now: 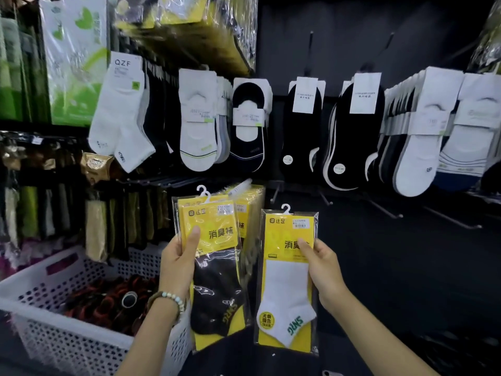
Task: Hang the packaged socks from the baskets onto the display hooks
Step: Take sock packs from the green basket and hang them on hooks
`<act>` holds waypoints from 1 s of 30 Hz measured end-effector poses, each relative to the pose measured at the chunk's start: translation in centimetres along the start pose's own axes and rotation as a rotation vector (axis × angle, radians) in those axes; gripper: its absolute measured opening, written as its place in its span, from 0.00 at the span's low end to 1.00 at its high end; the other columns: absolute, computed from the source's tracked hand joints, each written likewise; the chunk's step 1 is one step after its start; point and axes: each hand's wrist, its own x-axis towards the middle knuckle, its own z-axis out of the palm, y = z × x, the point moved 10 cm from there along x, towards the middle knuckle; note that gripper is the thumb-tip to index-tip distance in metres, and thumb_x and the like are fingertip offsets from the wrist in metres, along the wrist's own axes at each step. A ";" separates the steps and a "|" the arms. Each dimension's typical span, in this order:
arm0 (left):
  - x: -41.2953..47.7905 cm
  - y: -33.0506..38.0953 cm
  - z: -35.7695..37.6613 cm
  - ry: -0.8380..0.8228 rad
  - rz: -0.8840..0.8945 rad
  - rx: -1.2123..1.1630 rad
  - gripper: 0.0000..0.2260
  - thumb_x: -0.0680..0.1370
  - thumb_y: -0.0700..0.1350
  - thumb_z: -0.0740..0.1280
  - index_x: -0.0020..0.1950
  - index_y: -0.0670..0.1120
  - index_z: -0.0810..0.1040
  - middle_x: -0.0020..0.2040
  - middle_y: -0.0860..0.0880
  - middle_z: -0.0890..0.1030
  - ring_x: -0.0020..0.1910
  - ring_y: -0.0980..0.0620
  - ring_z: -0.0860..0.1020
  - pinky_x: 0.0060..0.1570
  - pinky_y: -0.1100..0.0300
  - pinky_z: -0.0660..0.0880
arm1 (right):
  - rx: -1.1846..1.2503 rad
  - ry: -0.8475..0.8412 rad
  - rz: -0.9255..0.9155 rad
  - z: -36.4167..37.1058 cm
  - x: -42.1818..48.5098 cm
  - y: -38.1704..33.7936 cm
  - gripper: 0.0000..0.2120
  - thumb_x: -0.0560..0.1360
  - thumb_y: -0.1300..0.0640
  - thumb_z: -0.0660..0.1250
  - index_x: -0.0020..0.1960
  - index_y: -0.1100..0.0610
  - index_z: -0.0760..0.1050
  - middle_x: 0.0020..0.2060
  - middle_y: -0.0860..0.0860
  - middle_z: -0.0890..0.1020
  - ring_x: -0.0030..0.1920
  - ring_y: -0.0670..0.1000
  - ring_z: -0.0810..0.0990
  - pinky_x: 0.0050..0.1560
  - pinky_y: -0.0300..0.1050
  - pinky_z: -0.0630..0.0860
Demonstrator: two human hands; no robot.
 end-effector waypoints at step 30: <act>0.8 -2.8 2.1 0.010 -0.007 -0.039 0.19 0.70 0.61 0.64 0.34 0.45 0.69 0.24 0.56 0.64 0.25 0.61 0.64 0.29 0.72 0.66 | -0.174 0.381 0.112 -2.9 8.1 5.2 0.10 0.74 0.56 0.70 0.53 0.59 0.77 0.51 0.54 0.81 0.48 0.50 0.78 0.46 0.42 0.76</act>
